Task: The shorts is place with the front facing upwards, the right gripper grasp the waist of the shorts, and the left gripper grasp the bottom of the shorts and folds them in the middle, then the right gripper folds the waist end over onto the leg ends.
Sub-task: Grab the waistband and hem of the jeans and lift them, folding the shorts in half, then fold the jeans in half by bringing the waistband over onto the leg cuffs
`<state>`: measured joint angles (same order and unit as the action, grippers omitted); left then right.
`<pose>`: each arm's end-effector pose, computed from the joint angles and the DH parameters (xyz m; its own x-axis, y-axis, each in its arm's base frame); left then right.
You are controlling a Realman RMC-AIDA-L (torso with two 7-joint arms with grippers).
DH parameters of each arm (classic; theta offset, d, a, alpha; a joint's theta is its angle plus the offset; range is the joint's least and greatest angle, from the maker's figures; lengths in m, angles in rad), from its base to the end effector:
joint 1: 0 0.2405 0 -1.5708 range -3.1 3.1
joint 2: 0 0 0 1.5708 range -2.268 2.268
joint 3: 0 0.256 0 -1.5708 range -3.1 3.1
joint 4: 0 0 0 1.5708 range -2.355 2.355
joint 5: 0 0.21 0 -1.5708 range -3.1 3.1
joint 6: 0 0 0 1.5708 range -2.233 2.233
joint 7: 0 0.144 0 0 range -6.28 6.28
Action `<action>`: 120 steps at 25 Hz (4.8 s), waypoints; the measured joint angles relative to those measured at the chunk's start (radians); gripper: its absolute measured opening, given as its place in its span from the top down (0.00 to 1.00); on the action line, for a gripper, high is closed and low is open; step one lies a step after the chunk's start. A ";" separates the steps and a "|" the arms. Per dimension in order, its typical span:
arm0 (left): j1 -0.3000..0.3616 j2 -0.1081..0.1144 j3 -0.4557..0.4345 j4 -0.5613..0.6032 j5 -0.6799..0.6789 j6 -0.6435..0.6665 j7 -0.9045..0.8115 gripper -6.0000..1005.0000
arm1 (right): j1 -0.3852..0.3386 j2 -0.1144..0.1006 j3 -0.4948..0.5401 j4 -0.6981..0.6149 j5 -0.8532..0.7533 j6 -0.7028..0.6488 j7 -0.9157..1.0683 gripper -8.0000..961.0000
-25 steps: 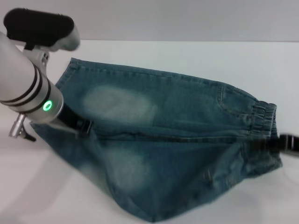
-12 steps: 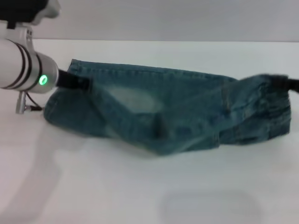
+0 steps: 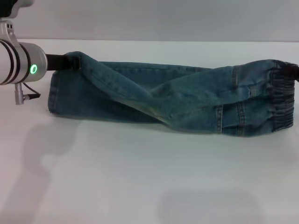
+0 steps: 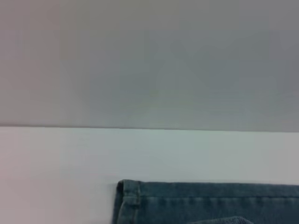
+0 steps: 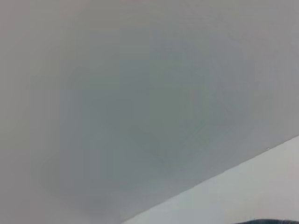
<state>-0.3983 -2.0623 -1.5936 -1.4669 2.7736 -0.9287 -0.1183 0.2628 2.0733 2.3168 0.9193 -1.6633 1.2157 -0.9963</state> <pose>-0.1944 0.3903 0.0238 0.5223 0.6878 0.5042 0.7860 -0.1589 -0.5974 0.3138 0.3304 0.0685 0.1403 -0.5862 -0.7979 -0.9656 -0.2591 0.0206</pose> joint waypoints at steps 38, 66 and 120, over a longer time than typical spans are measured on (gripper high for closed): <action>-0.181 0.001 -0.046 0.538 -0.217 0.510 0.094 0.76 | 0.190 -0.051 0.198 -0.433 0.122 -0.316 -0.236 0.89; -0.182 0.002 -0.022 0.462 -0.298 0.414 0.226 0.18 | 0.096 -0.002 0.130 -0.371 0.112 -0.328 -0.324 0.23; -0.170 -0.003 0.090 0.513 -0.362 0.527 0.267 0.18 | 0.114 -0.012 0.111 -0.301 0.036 -0.178 -0.172 0.94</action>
<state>-0.5680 -2.0649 -1.5031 -0.9537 2.4112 -0.4014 0.1490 0.3767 2.0615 2.4282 0.6182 -1.6272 1.0376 -1.1680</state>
